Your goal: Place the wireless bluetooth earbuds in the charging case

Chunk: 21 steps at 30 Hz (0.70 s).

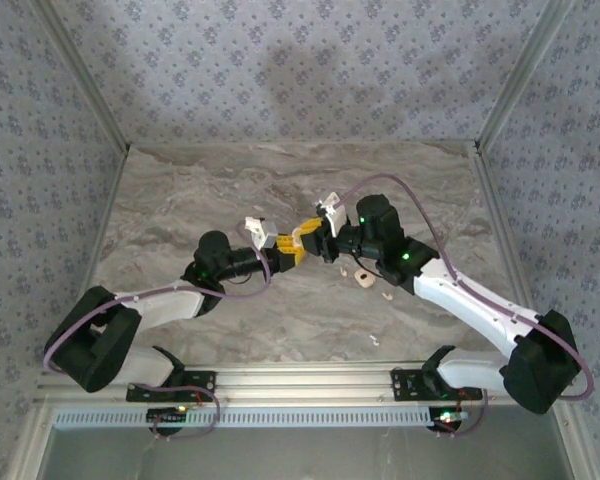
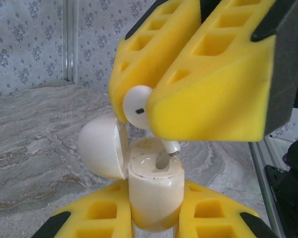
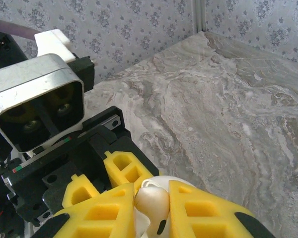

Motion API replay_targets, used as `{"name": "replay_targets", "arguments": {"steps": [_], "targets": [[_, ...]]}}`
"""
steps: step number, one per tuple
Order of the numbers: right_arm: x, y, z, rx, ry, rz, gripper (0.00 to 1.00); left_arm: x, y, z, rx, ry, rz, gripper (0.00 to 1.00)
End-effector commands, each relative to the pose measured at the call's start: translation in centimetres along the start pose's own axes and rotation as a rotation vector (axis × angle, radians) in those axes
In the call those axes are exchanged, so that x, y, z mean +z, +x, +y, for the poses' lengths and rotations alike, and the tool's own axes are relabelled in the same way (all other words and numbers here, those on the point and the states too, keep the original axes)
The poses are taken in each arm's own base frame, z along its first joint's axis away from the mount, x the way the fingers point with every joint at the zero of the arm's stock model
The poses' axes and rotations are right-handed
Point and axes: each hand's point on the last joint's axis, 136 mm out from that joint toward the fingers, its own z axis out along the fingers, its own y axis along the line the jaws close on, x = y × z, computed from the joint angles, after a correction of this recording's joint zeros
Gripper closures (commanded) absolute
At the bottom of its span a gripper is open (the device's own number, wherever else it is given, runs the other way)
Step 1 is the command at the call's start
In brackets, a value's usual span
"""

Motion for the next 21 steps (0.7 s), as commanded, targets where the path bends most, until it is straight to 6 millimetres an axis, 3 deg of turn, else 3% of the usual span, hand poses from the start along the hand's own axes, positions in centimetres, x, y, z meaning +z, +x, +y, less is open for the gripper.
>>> {"name": "replay_targets", "arguments": {"steps": [1,7,16,21], "targets": [[0.4,2.4,0.2,-0.013,0.006,0.104,0.79,0.0,-4.3,-1.1,0.084,0.027,-0.116,0.84],[0.4,2.2,-0.7,-0.018,0.077,0.08,0.79,0.0,-4.7,-1.3,0.084,0.034,-0.124,0.84],[-1.6,-1.3,-0.2,0.01,0.024,-0.056,0.79,0.3,-2.2,-1.9,0.174,0.037,-0.031,0.85],[-2.8,-2.5,0.4,0.007,-0.05,-0.103,0.77,0.6,-2.0,-2.8,0.235,0.063,-0.062,0.86]]}}
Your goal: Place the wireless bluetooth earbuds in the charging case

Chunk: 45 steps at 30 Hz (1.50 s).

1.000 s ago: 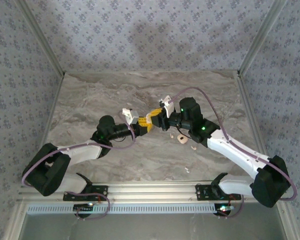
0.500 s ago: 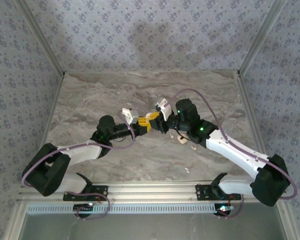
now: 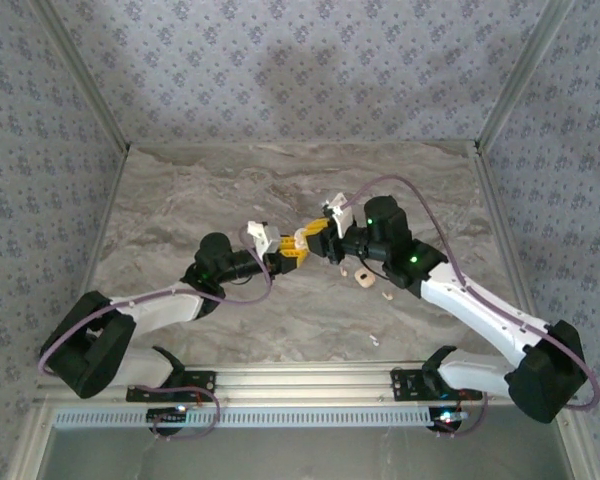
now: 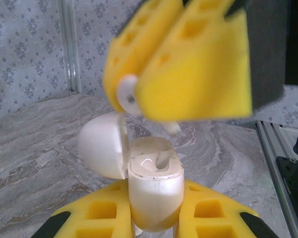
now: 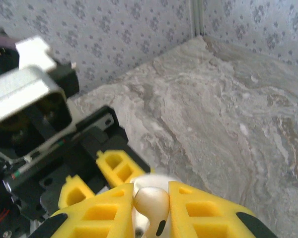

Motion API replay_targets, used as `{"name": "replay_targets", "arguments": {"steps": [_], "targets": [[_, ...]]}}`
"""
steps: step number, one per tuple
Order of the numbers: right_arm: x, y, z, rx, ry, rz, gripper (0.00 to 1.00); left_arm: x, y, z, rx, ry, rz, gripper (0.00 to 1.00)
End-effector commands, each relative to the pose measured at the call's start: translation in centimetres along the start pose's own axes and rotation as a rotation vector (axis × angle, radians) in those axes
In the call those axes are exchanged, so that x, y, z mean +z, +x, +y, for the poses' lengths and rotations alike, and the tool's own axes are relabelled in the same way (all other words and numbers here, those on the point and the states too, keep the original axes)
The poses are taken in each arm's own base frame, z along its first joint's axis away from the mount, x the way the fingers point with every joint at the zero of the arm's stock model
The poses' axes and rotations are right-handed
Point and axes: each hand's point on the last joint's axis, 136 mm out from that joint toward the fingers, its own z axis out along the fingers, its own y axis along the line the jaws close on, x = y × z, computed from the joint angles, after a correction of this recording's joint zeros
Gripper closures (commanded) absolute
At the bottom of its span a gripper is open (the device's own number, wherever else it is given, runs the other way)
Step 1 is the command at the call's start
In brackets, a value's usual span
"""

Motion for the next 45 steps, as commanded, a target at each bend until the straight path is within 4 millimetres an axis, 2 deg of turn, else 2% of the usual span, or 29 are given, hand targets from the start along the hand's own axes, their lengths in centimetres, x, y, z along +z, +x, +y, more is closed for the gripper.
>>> {"name": "replay_targets", "arguments": {"steps": [1,7,16,29,43,45], "targets": [[-0.9,-1.7,0.9,-0.016,-0.067,-0.065,0.77,0.4,-1.7,-1.4,0.122,0.051,-0.063,0.86],[-0.6,-1.5,1.3,-0.054,-0.078,-0.071,0.77,0.5,-1.9,-1.5,0.154,0.041,-0.079,0.87],[-0.6,-1.3,1.8,-0.067,-0.086,-0.075,0.78,0.6,-2.8,-0.9,0.11,0.01,-0.134,0.87],[-0.5,0.6,1.0,-0.07,-0.037,-0.025,0.77,0.7,-4.5,-0.7,0.05,0.009,-0.196,0.86],[0.0,1.5,-0.5,-0.066,0.033,-0.019,0.78,0.7,-5.7,-1.0,0.027,0.026,-0.222,0.86],[-0.2,1.2,-0.4,-0.062,0.031,-0.025,0.78,0.8,-5.1,-0.7,0.033,0.01,-0.202,0.86]]}}
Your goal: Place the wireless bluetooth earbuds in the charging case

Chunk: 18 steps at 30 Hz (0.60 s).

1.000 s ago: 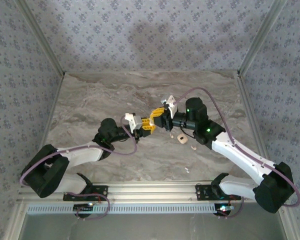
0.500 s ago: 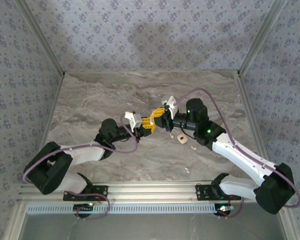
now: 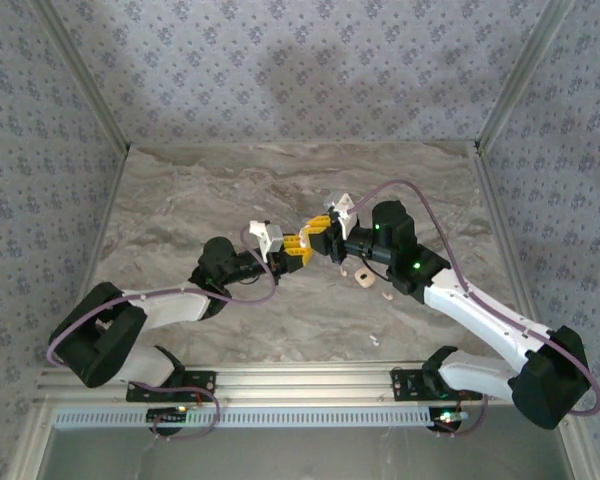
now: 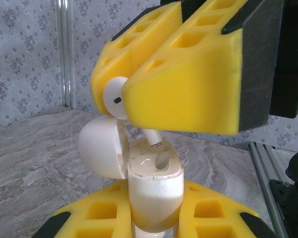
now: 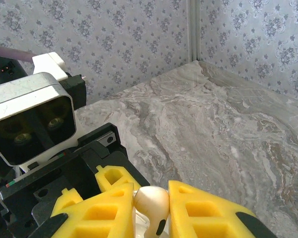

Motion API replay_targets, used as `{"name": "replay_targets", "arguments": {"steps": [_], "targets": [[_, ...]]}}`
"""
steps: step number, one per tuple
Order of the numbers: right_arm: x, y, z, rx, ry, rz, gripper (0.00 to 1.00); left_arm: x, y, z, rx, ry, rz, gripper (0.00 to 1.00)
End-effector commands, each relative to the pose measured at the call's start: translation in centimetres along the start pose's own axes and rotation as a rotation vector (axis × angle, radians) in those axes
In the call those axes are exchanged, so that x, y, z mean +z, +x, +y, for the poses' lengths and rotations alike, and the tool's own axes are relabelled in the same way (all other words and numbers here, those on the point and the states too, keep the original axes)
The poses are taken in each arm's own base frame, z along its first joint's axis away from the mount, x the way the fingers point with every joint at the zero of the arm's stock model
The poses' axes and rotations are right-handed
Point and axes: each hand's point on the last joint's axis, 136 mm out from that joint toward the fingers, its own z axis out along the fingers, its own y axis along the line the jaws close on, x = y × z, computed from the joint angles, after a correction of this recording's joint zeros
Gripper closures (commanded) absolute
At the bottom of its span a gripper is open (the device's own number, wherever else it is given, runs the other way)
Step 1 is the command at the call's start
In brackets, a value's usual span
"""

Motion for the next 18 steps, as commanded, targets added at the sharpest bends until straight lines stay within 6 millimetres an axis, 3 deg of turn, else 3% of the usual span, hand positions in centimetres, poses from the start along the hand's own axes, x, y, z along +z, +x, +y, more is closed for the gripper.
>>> {"name": "replay_targets", "arguments": {"steps": [1,6,10,13,18], "targets": [[-0.1,1.5,-0.2,0.017,0.015,0.052,0.77,0.2,-3.3,-0.3,0.091,0.0,-0.095,0.86],[-1.5,0.1,-0.8,0.109,-0.012,0.051,0.76,-0.7,0.3,1.0,0.15,-0.084,0.033,0.86],[-2.4,0.4,-1.4,0.215,-0.032,0.112,0.75,-1.7,2.3,1.8,0.164,-0.139,0.101,0.87],[-2.8,1.8,-1.7,0.294,-0.04,0.189,0.75,-2.7,3.1,2.6,0.155,-0.194,0.122,0.87],[-3.3,6.7,-3.3,0.464,0.054,0.368,0.76,-4.0,4.1,2.5,0.165,-0.219,0.179,0.86]]}}
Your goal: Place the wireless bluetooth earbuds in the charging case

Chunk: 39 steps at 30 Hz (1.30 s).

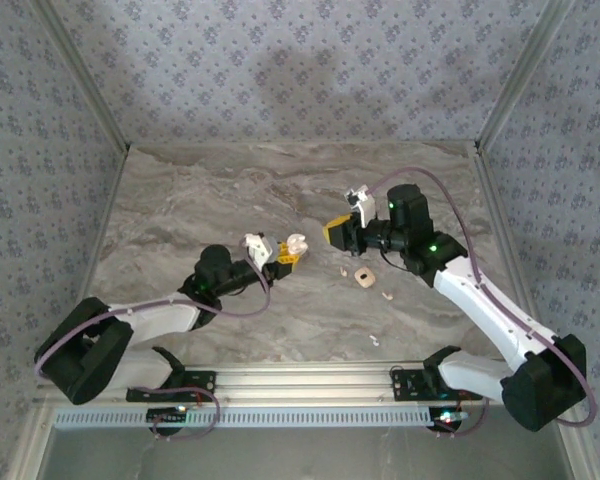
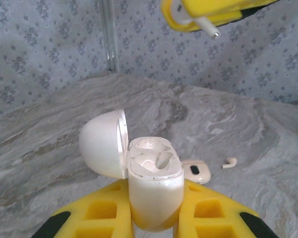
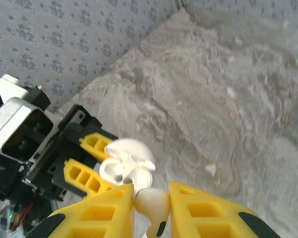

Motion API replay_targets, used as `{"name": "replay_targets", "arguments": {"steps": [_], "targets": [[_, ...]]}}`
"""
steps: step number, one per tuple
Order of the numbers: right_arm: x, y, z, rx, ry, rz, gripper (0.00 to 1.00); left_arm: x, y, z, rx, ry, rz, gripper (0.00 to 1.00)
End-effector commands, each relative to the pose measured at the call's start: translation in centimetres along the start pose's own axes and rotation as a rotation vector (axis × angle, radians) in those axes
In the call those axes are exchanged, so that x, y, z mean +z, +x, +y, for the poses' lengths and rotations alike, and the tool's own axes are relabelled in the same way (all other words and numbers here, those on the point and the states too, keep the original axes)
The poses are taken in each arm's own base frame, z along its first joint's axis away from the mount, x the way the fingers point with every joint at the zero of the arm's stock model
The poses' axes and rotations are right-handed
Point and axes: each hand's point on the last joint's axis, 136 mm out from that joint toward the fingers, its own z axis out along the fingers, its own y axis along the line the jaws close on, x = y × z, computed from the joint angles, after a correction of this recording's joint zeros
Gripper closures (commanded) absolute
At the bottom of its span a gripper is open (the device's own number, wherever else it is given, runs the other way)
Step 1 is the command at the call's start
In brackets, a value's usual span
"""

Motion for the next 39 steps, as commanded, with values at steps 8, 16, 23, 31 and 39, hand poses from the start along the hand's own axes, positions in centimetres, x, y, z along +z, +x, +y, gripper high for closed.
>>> {"name": "replay_targets", "arguments": {"steps": [8,16,23,31,39], "targets": [[1.8,11.3,-5.0,0.426,0.211,0.394,0.76,-2.4,-0.1,0.0,0.063,-0.051,0.04,0.86],[3.1,18.5,-6.0,0.441,0.385,0.672,0.75,-3.2,-0.1,0.0,0.066,-0.071,0.046,0.86],[4.2,21.7,-6.3,0.414,0.456,0.777,0.74,-3.5,-0.3,-0.1,0.065,-0.079,0.037,0.86],[4.8,24.2,-6.5,0.386,0.505,0.865,0.73,-3.7,-0.4,0.0,0.072,-0.089,0.039,0.86],[3.7,23.7,-6.2,0.357,0.552,0.91,0.58,-3.9,-0.4,0.2,0.076,-0.099,0.04,0.86]]}}
